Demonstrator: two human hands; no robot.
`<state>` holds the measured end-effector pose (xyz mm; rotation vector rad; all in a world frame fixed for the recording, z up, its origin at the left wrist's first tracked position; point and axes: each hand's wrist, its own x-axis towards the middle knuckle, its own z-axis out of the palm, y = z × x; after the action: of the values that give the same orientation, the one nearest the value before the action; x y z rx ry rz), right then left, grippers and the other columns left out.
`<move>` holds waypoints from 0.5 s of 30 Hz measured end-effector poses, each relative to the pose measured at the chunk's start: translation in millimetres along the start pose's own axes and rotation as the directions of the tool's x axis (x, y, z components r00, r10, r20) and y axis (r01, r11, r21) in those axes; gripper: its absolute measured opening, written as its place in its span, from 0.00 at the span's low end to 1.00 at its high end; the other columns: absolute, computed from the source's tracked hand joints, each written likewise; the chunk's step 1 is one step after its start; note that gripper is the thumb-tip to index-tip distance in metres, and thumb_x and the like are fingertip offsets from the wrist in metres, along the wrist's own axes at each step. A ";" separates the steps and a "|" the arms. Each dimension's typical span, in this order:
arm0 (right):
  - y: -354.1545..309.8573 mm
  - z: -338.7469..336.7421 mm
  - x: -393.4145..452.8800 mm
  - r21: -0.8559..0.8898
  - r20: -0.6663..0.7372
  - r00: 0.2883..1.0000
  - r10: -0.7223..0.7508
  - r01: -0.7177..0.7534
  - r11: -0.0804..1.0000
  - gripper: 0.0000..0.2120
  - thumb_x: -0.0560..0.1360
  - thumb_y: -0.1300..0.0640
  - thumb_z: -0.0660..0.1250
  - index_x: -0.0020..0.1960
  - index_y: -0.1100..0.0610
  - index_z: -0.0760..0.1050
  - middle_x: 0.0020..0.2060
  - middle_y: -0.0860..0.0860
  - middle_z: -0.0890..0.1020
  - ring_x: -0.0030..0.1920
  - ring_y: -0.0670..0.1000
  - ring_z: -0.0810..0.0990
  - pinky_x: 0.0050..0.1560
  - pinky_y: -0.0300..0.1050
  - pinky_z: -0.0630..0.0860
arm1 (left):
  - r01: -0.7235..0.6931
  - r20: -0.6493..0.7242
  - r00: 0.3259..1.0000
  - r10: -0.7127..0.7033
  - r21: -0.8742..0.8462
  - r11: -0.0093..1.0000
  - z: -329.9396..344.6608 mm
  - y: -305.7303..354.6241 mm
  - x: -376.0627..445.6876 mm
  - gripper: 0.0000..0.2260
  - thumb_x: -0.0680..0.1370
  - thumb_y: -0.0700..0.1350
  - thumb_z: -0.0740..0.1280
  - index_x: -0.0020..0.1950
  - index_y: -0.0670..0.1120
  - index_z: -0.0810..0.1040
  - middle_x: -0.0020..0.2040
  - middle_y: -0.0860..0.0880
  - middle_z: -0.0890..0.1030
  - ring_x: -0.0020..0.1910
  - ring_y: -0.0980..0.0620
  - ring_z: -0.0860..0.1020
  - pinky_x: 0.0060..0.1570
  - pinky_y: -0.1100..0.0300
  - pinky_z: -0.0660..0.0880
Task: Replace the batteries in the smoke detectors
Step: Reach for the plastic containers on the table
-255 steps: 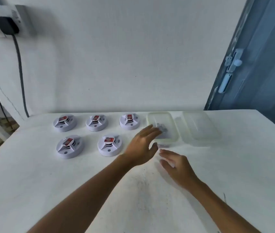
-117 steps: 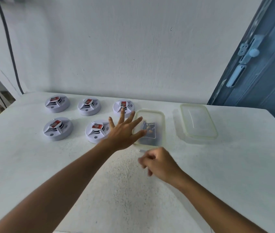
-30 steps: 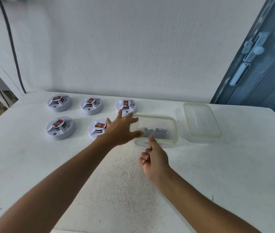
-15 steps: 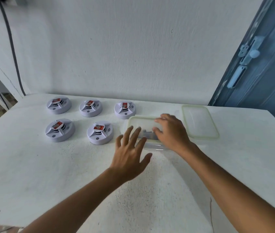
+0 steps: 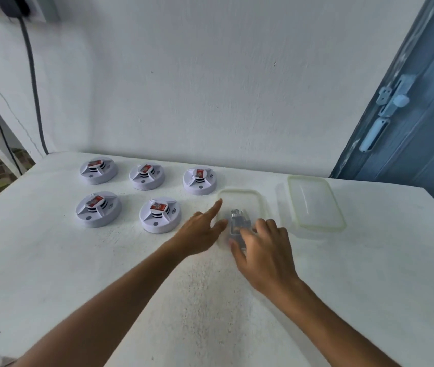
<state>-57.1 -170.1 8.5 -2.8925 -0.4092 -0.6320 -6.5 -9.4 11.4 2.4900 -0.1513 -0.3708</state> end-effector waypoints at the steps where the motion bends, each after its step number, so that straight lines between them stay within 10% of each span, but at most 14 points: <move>1: 3.1 -1.3 -0.2 0.064 -0.022 1.000 0.004 -0.003 0.998 0.18 0.74 0.44 0.59 0.43 0.55 0.82 0.35 0.50 0.80 0.36 0.51 0.77 0.36 0.42 0.65 | 0.009 0.037 0.999 -0.007 -0.039 0.999 -4.5 2.9 4.7 0.27 0.83 0.54 0.55 0.79 0.55 0.48 0.73 0.39 0.67 0.59 0.42 0.76 0.51 0.53 0.75; 4: 17.4 -2.9 1.4 0.252 -0.004 0.990 0.138 -0.133 0.959 0.17 0.75 0.49 0.59 0.52 0.57 0.81 0.47 0.53 0.82 0.47 0.56 0.79 0.42 0.45 0.73 | 0.038 0.049 0.998 -0.034 -0.089 0.995 -13.8 8.5 13.8 0.28 0.81 0.51 0.62 0.79 0.55 0.53 0.72 0.40 0.68 0.39 0.49 0.79 0.30 0.62 0.78; 8: 28.6 -3.2 0.5 0.385 0.322 0.867 0.381 -0.487 0.784 0.25 0.78 0.53 0.64 0.73 0.55 0.64 0.71 0.53 0.67 0.69 0.55 0.68 0.62 0.49 0.72 | 0.034 -0.014 0.999 -0.036 -0.116 0.993 -14.7 10.1 12.0 0.28 0.79 0.51 0.66 0.78 0.53 0.60 0.55 0.43 0.79 0.35 0.48 0.79 0.32 0.64 0.76; 15: 35.8 -18.7 15.8 0.763 0.435 0.683 0.586 -0.625 0.163 0.23 0.72 0.63 0.72 0.64 0.52 0.70 0.51 0.53 0.78 0.42 0.47 0.77 0.38 0.37 0.72 | -0.039 -0.155 0.988 0.022 -0.108 0.993 -30.7 23.7 0.0 0.24 0.78 0.50 0.68 0.73 0.50 0.69 0.58 0.42 0.79 0.48 0.51 0.74 0.50 0.60 0.69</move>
<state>-40.0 -204.4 28.9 -1.7272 0.3897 -0.0972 2.1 -11.5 49.2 2.3927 -0.1032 -0.1683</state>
